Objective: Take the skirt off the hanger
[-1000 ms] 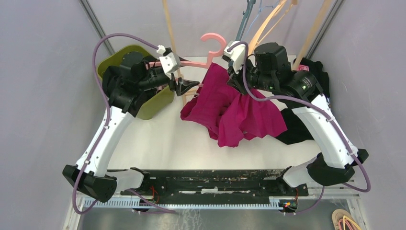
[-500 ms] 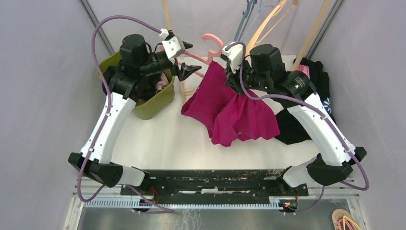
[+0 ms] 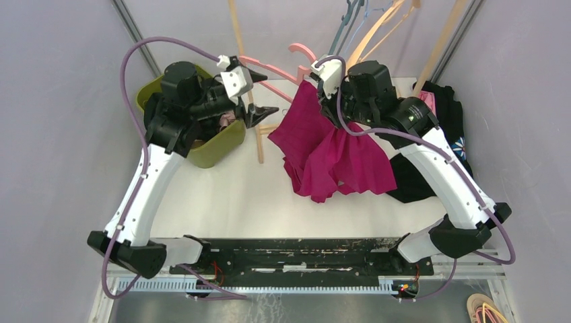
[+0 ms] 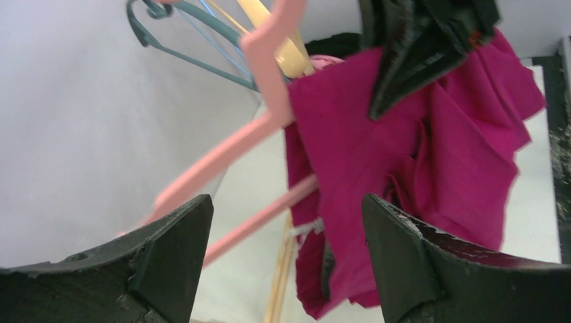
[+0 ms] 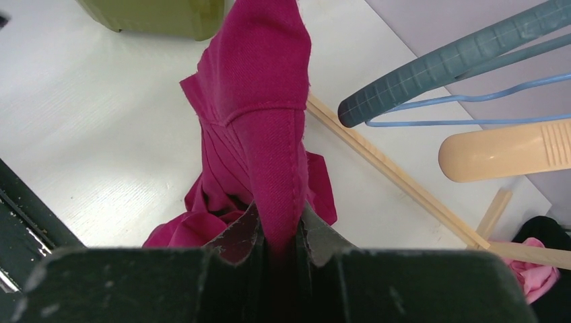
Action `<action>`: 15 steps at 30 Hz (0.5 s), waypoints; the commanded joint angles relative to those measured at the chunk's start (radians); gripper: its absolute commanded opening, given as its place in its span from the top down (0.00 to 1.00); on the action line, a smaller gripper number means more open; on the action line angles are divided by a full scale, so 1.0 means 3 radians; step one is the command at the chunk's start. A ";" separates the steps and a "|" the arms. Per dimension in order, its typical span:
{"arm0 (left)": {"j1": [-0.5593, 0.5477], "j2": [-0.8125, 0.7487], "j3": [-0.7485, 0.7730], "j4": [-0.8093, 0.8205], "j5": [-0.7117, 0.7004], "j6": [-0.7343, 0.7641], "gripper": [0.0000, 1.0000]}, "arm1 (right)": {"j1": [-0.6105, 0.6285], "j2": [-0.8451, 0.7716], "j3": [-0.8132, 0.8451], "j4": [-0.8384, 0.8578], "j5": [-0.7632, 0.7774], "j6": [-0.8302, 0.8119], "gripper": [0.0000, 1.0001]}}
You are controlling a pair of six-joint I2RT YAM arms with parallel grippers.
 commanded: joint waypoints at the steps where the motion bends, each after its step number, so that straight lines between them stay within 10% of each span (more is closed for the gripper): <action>1: -0.0004 -0.0357 -0.0368 0.0067 0.0167 -0.0072 0.12 | 0.0000 -0.0054 0.0248 0.0389 0.0137 -0.0054 0.99; 15: -0.0020 -0.0440 -0.1173 0.0694 0.0456 -0.0552 0.13 | 0.0002 -0.0164 0.0332 0.0292 -0.0073 -0.0010 0.99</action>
